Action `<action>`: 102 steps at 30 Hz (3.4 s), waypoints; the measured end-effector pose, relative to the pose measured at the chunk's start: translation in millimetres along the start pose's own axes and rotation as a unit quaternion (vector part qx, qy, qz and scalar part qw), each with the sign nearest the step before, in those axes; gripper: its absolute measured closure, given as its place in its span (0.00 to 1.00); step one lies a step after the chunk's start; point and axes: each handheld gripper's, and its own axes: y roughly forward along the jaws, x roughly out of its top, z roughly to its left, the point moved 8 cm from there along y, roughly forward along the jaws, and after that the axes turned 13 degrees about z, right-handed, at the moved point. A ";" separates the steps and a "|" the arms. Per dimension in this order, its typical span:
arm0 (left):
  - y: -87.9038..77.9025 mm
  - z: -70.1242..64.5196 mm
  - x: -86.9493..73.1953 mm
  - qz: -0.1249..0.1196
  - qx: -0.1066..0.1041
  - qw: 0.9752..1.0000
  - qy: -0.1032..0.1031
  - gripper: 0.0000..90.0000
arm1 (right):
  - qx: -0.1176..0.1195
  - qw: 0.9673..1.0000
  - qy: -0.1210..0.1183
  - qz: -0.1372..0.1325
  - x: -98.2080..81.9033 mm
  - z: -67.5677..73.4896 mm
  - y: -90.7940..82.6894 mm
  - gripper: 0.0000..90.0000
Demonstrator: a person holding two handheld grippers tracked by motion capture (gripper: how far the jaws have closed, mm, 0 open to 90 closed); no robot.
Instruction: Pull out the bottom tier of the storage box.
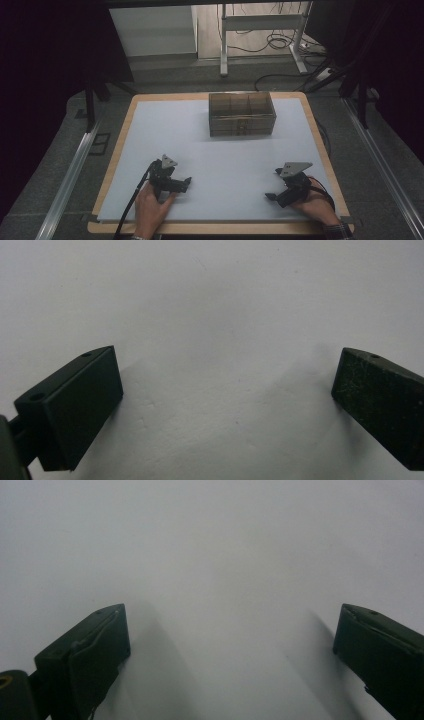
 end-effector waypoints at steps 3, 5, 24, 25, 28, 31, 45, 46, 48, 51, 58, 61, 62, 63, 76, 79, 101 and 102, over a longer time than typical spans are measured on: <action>0.0 0.0 0.0 0.000 0.000 1.000 0.000 0.00 | 0.000 1.000 0.000 0.000 0.0 -0.1 0.0 0.02; 0.0 0.0 0.0 0.000 0.000 1.000 0.000 0.00 | 0.000 1.000 0.000 0.000 0.0 0.0 0.0 0.02; 0.0 0.0 0.0 0.000 0.000 1.000 0.000 0.00 | -0.002 1.000 0.000 0.000 0.0 0.0 -0.1 0.02; 0.0 0.0 0.0 0.000 0.000 1.000 0.000 0.00 | -0.001 1.000 0.000 0.001 0.0 -0.1 -0.2 0.02; 0.0 0.0 0.0 0.000 0.000 1.000 0.000 0.00 | -0.001 1.000 0.000 0.001 0.1 0.0 -0.4 0.02; 0.0 0.0 0.0 0.000 0.000 1.000 0.000 0.00 | -0.001 1.000 0.000 0.001 0.2 0.2 -0.9 0.03; 0.0 0.0 0.1 0.000 0.000 1.000 0.000 0.00 | -0.008 1.000 -0.003 0.005 0.2 -2.2 -8.5 0.21; 0.0 0.0 0.1 0.000 0.000 1.000 0.000 0.00 | -0.011 1.000 -0.003 0.006 0.7 -2.8 -8.7 0.21; 0.0 0.0 0.1 0.000 0.000 1.000 0.000 0.00 | -0.011 1.000 -0.004 0.008 2.0 -3.3 -9.3 0.22; 0.0 0.0 0.1 0.000 0.000 1.000 0.000 0.00 | -0.016 1.000 -0.005 0.008 4.6 -4.7 -10.3 0.22; 0.0 0.0 0.1 0.000 0.000 1.000 0.000 0.00 | -0.041 0.999 -0.008 0.013 11.3 -10.0 -12.8 0.25; 0.0 0.0 0.1 0.000 0.000 1.000 0.000 0.00 | -0.050 0.999 -0.011 0.015 13.9 -11.3 -13.6 0.25; 0.0 0.0 0.1 0.000 0.000 1.000 -0.001 0.00 | -0.050 0.999 -0.010 0.016 15.3 -12.2 -14.0 0.25; 0.0 0.0 0.1 0.000 0.000 1.000 0.000 0.00 | -0.050 0.999 -0.010 0.016 15.3 -12.2 -14.0 0.25; 0.0 0.0 0.1 0.000 0.000 1.000 0.000 0.00 | -0.086 0.996 -0.020 0.026 20.9 -22.4 -12.0 0.31; 0.0 0.0 0.1 0.000 0.000 1.000 0.000 0.00 | -0.095 0.995 -0.029 0.027 22.9 -24.0 -11.7 0.33; 0.0 -0.1 0.0 0.000 0.000 1.000 -0.001 0.00 | -0.196 0.976 -0.086 0.036 41.0 -43.3 -5.3 0.41; 0.0 0.0 0.0 0.000 0.000 1.000 -0.001 0.00 | -0.203 0.974 -0.090 0.035 43.0 -45.4 -4.3 0.41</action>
